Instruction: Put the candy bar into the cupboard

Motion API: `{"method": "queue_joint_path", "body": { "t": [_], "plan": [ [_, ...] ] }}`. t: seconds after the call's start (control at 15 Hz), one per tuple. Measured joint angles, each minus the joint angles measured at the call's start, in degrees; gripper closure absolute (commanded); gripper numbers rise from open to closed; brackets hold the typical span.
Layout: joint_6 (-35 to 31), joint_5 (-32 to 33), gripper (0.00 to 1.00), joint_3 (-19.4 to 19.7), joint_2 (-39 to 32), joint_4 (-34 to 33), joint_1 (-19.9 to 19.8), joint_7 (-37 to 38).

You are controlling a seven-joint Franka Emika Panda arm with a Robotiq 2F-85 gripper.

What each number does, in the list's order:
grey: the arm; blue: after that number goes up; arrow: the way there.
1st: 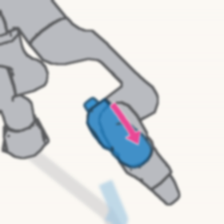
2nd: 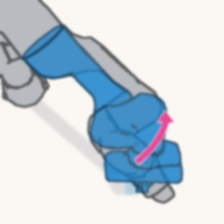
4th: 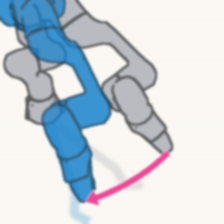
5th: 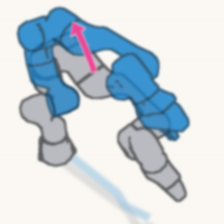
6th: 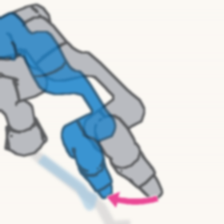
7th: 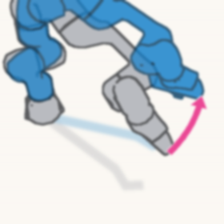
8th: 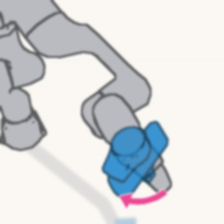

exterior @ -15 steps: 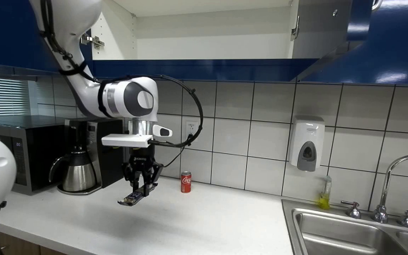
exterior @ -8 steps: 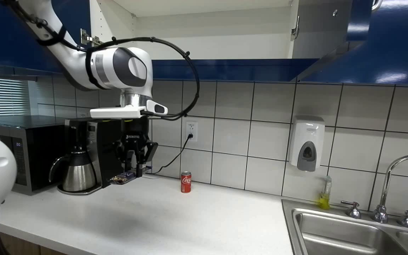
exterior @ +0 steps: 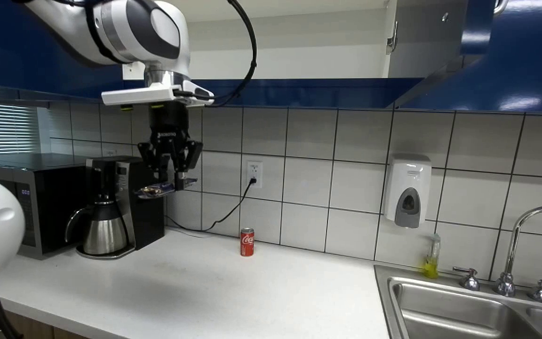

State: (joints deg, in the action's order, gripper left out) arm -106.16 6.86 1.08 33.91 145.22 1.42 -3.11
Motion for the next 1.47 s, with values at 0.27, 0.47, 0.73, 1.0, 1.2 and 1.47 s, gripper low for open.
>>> {"method": "queue_joint_path", "body": {
  "t": [0.27,0.47,0.73,1.0,1.2,1.47],
  "plan": [
    [3.5,-0.5,0.9,-0.6,3.7,-4.1,0.5,0.0],
    [4.9,-0.6,0.9,-1.0,5.5,-7.4,0.7,0.0],
    [5.8,-1.1,0.9,-1.6,6.8,-12.7,0.7,0.1],
    [5.8,-1.8,0.9,-2.5,6.9,-17.6,0.8,0.3],
    [5.9,-2.8,0.9,-2.9,6.7,-21.1,0.8,0.4],
    [5.8,-3.3,0.9,-3.7,5.7,-25.5,0.8,1.1]
  ]
}}
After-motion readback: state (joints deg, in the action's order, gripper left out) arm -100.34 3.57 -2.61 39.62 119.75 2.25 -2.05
